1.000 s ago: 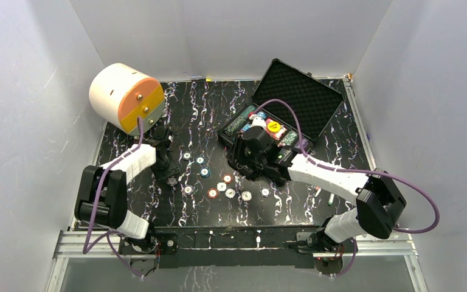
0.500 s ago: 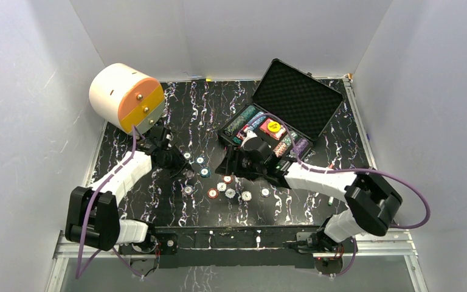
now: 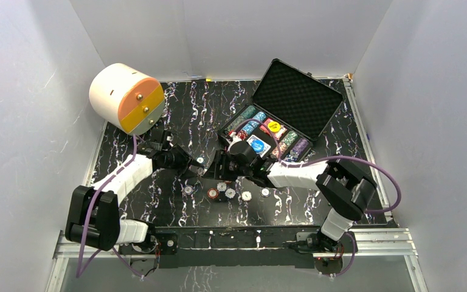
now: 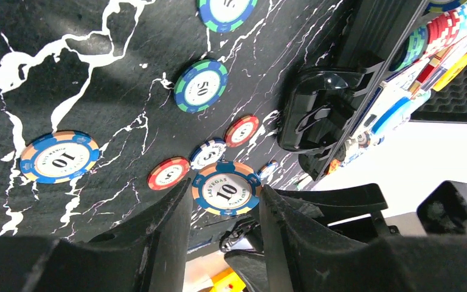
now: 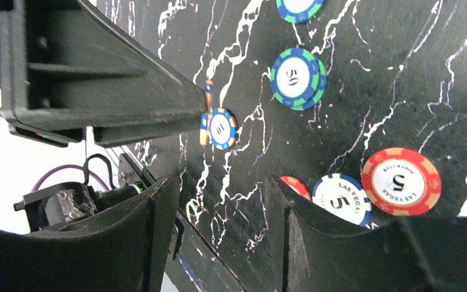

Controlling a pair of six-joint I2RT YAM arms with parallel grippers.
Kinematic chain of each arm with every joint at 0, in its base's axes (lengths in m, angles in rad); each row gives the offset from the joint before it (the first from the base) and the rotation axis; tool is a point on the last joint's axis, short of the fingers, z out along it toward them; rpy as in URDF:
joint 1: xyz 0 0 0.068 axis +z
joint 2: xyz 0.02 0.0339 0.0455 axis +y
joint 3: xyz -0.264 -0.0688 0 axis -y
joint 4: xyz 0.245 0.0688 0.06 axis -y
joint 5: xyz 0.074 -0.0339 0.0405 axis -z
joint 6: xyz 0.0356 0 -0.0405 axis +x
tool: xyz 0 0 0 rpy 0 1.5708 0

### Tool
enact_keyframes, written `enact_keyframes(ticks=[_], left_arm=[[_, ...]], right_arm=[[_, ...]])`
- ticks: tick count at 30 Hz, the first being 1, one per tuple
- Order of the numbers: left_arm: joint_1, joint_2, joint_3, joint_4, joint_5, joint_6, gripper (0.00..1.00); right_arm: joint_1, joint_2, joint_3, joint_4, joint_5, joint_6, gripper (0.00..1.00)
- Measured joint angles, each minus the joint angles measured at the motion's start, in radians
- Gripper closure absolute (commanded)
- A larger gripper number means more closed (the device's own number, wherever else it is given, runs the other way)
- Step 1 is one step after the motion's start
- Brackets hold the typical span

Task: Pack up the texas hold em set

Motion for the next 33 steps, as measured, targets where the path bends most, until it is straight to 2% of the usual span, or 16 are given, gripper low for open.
enact_keyframes(ticks=[7,12,23,26,27,30,33], left_arm=[[0.000,0.000,-0.023,0.012,0.032,-0.037,0.64],[0.000,0.000,-0.031,0.023,0.045,-0.055,0.65],[0.002,-0.003,-0.046,0.051,0.040,-0.085,0.64],[0.002,-0.004,-0.046,0.056,0.045,-0.088,0.62],[0.002,-0.004,-0.046,0.056,0.045,-0.089,0.58],[0.002,-0.005,-0.046,0.059,0.045,-0.087,0.34],[0.000,-0.014,-0.045,0.054,0.050,-0.076,0.18]], right_arm=[[0.002,0.029,0.031,0.048,0.029,0.006,0.46],[0.002,0.071,0.059,0.052,0.054,0.020,0.54],[0.010,0.123,0.098,0.062,0.056,0.022,0.84],[0.010,0.127,0.098,0.068,0.054,0.024,0.96],[0.010,0.127,0.098,0.068,0.055,0.024,0.98],[0.010,0.127,0.098,0.070,0.055,0.016,1.00],[0.010,0.120,0.089,0.087,0.051,-0.021,1.00]])
